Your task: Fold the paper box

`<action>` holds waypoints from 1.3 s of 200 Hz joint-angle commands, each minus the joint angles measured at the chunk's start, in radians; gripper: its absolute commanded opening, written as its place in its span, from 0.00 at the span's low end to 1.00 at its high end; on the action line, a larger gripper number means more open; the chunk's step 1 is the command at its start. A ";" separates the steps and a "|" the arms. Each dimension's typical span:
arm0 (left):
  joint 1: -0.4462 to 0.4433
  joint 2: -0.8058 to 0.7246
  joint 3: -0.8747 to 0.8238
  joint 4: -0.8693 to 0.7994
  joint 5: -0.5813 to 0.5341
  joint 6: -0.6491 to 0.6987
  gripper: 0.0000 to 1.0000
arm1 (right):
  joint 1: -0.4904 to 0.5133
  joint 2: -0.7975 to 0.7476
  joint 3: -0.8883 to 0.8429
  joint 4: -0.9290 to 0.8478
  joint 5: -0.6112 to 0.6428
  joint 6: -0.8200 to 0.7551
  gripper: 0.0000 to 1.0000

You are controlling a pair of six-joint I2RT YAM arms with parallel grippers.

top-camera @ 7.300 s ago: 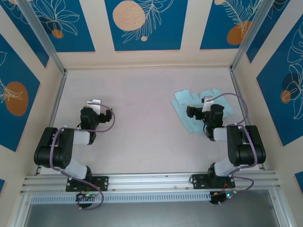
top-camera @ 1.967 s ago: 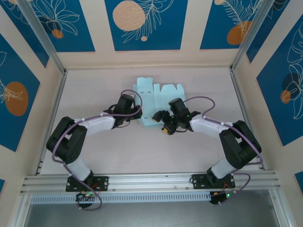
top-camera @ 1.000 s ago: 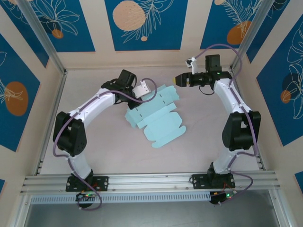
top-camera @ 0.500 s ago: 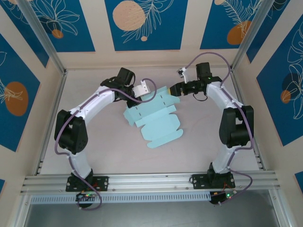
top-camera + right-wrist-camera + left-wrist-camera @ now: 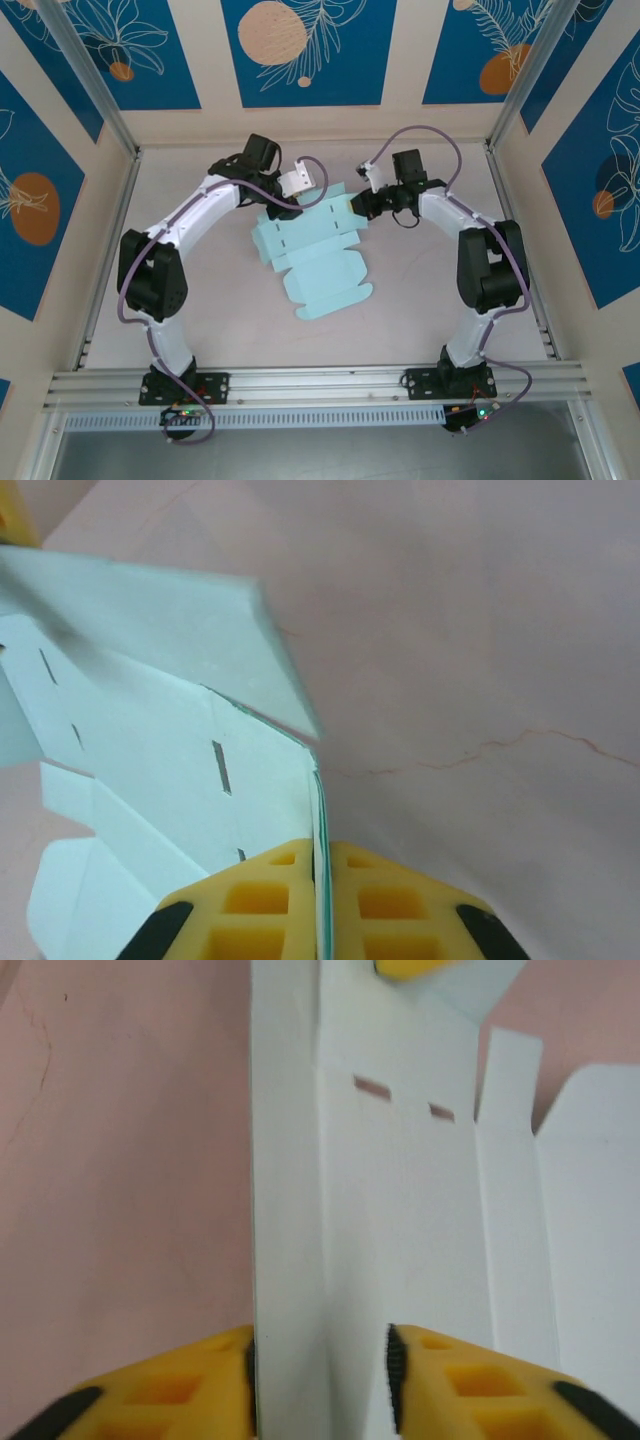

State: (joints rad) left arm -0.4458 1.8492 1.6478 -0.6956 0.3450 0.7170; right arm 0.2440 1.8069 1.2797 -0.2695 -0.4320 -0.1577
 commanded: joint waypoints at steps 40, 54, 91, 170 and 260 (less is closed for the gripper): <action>0.015 -0.003 0.109 -0.004 0.058 0.075 0.38 | 0.034 -0.112 -0.071 0.232 0.082 -0.037 0.06; 0.015 0.006 0.123 0.001 0.026 0.086 0.39 | 0.040 -0.126 -0.085 0.270 0.094 -0.036 0.06; 0.015 0.063 0.185 -0.029 -0.024 0.146 0.37 | 0.052 -0.138 -0.096 0.322 0.114 -0.035 0.07; 0.022 0.132 0.255 -0.040 -0.024 0.165 0.27 | 0.055 -0.126 -0.095 0.337 0.132 -0.032 0.07; 0.022 0.158 0.265 0.033 -0.071 0.172 0.01 | 0.055 -0.117 -0.086 0.331 0.134 -0.033 0.07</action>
State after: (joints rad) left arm -0.4339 1.9965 1.8786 -0.6819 0.2836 0.8696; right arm 0.2935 1.6939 1.1954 0.0418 -0.3012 -0.1772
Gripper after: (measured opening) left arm 0.052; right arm 0.079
